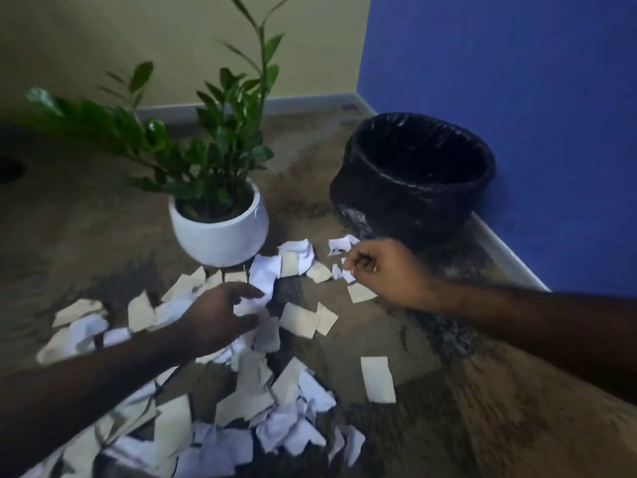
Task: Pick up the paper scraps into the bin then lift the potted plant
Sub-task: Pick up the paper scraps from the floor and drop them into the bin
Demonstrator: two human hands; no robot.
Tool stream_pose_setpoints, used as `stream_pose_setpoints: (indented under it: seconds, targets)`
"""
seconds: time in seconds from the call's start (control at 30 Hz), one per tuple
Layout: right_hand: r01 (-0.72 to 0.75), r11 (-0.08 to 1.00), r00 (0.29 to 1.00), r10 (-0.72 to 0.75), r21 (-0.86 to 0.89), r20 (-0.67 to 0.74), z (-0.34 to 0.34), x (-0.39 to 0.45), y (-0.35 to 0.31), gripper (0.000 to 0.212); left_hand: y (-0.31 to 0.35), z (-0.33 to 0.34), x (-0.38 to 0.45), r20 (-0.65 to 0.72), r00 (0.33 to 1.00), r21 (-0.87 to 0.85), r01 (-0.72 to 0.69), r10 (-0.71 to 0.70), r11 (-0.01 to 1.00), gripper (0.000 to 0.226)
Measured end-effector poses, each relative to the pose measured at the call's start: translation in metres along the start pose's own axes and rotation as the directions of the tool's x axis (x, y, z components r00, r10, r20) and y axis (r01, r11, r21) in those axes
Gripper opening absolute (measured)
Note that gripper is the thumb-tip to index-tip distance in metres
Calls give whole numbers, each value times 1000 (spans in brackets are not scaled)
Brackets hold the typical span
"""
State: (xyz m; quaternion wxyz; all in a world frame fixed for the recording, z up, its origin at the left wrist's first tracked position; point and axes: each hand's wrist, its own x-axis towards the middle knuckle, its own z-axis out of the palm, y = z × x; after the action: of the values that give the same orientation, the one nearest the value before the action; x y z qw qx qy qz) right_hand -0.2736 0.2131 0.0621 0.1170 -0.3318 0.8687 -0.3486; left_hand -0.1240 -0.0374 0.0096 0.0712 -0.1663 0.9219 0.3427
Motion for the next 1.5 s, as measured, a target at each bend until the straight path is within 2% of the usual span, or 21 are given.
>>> stream_pose_setpoints:
  seconds: [0.07, 0.13, 0.23, 0.27, 0.33, 0.47, 0.6, 0.7, 0.73, 0.83, 0.9, 1.0, 1.1, 1.2, 1.33, 1.4, 1.5]
  targets:
    - [-4, 997, 994, 13, -76, 110, 14, -17, 7, 12, -10, 7, -12, 103, 994, 108, -36, 25, 994, 47]
    - [-16, 989, 961, 56, -147, 272, 26, -33, 15, 11, -15, 9, -23, 160, 987, 134, -40, 19, 990, 51]
    - [7, 972, 832, 126, -236, 541, 44, -56, 23, 29, -23, 12, -36, 203, 979, 196, -45, 4, 980, 57]
    - [11, 961, 782, 164, -277, 602, 52, -62, 25, 47, -25, 13, -40, 227, 974, 215, -46, -4, 976, 58]
    - [63, 937, 723, 194, -344, 663, 65, -72, 29, 86, -29, 15, -46, 253, 967, 221, -46, -12, 974, 58]
    - [263, 932, 698, -5, -250, 716, 96, -78, 19, 93, -32, 16, -56, 277, 961, 213, -50, -11, 976, 60]
    - [315, 882, 697, 35, -350, 716, 134, -70, 9, 114, -34, 13, -61, 280, 960, 194, -51, -6, 980, 59]
    - [425, 821, 688, -20, -381, 726, 160, -60, -4, 101, -37, 11, -62, 286, 958, 207, -73, 11, 976, 56]
    - [464, 800, 681, -47, -381, 731, 165, -56, -8, 89, -38, 11, -62, 288, 957, 210, -81, 18, 974, 55]
    - [563, 761, 662, -181, -322, 727, 164, -42, -20, 36, -42, 14, -63, 283, 959, 221, -61, -4, 973, 58]
    - [536, 791, 672, -186, -297, 717, 158, -31, -24, 17, -46, 17, -60, 284, 959, 228, -56, -11, 972, 64]
    - [311, 920, 791, -110, -240, 602, 138, -16, -25, 15, -52, 27, -55, 288, 958, 228, -81, 13, 970, 71]
    - [133, 980, 867, -42, -148, 497, 112, -8, -17, 10, -55, 36, -52, 257, 965, 198, -102, 49, 975, 84]
    - [56, 988, 900, 13, -145, 436, 85, -7, -1, 8, -51, 46, -50, 249, 964, 227, -151, 93, 962, 94]
    - [15, 987, 887, 62, -162, 457, 60, -22, 30, 8, -40, 71, -48, 322, 942, 351, -213, 96, 912, 97]
    - [-31, 973, 878, 137, -230, 458, 52, -32, 47, 14, -35, 84, -51, 347, 931, 415, -260, 113, 872, 86]
    - [-79, 950, 858, 219, -300, 465, 50, -50, 68, 26, -31, 89, -52, 294, 946, 417, -253, 133, 873, 47]
